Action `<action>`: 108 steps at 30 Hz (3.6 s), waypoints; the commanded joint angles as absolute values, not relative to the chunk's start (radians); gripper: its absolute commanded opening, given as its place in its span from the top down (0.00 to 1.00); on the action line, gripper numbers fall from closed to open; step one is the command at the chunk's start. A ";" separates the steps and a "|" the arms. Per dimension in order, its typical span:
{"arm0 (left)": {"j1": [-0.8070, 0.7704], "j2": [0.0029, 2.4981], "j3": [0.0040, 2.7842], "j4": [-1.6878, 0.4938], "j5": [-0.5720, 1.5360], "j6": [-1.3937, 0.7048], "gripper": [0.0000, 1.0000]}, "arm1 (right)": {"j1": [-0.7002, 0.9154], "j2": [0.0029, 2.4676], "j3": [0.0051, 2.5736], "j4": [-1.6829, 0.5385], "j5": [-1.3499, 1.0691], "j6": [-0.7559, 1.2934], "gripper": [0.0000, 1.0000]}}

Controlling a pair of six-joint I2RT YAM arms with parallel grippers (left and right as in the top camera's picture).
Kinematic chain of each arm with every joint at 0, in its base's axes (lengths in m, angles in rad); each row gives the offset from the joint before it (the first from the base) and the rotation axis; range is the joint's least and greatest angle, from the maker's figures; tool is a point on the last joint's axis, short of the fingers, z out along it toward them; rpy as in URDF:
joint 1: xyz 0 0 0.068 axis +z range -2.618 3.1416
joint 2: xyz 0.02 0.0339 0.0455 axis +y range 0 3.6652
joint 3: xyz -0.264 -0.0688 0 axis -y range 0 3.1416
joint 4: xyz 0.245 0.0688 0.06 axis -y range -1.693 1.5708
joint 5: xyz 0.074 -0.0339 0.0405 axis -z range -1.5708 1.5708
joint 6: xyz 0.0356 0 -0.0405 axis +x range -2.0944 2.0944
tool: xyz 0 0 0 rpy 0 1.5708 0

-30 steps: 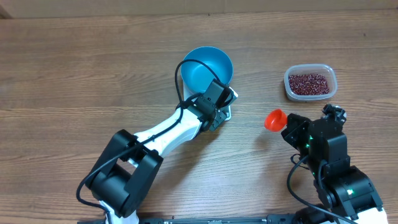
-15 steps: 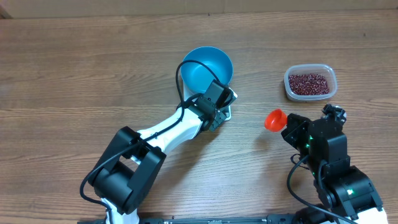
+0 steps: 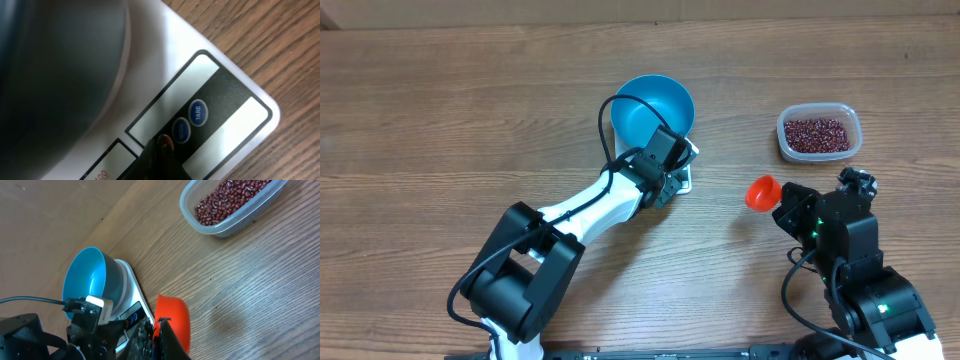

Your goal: Scoop item into bowl and weigh 150g on scale

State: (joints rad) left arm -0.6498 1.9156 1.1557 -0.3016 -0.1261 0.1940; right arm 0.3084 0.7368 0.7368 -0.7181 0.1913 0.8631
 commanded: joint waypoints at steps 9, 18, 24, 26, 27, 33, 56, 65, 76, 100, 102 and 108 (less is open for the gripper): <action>-0.644 1.926 1.147 -0.297 -0.079 0.195 0.96 | 0.312 0.735 0.764 -0.709 0.209 0.855 0.96; -0.641 1.926 1.147 -0.287 -0.089 0.195 0.96 | 0.312 0.735 0.764 -0.709 0.209 0.855 0.96; -0.641 1.926 1.147 -0.279 -0.088 0.195 0.96 | 0.312 0.735 0.764 -0.709 0.209 0.855 0.96; -0.641 1.926 1.147 -0.279 -0.088 0.195 0.96 | 0.312 0.735 0.764 -0.709 0.209 0.855 0.96; -0.641 1.926 1.147 -0.279 -0.089 0.195 0.96 | 0.312 0.735 0.764 -0.709 0.209 0.855 0.96; -0.641 1.926 1.147 -0.280 -0.089 0.195 0.96 | 0.312 0.735 0.764 -0.709 0.209 0.855 0.96; -0.641 1.927 1.147 -0.295 -0.093 0.194 0.96 | 0.312 0.735 0.764 -0.709 0.209 0.855 0.96; -0.640 1.927 1.147 -0.294 -0.094 0.195 0.96 | 0.312 0.735 0.764 -0.709 0.209 0.855 0.96; -0.640 1.978 1.147 -0.294 -0.096 0.194 0.96 | 0.312 0.735 0.764 -0.709 0.209 0.855 0.96; -0.673 1.885 1.148 -0.413 -0.096 0.194 0.96 | 0.312 0.735 0.764 -0.698 0.209 0.855 0.96; -0.681 1.867 1.148 -0.432 -0.096 0.194 0.96 | 0.312 0.735 0.764 -0.698 0.209 0.855 0.96; -0.704 1.771 1.148 -0.504 -0.096 0.194 0.88 | 0.312 0.735 0.764 -0.698 0.209 0.855 0.96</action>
State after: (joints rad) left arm -0.6914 1.8565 1.1561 -0.4843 -0.0978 0.1940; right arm 0.3084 0.7368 0.7368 -0.7044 0.1909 0.8631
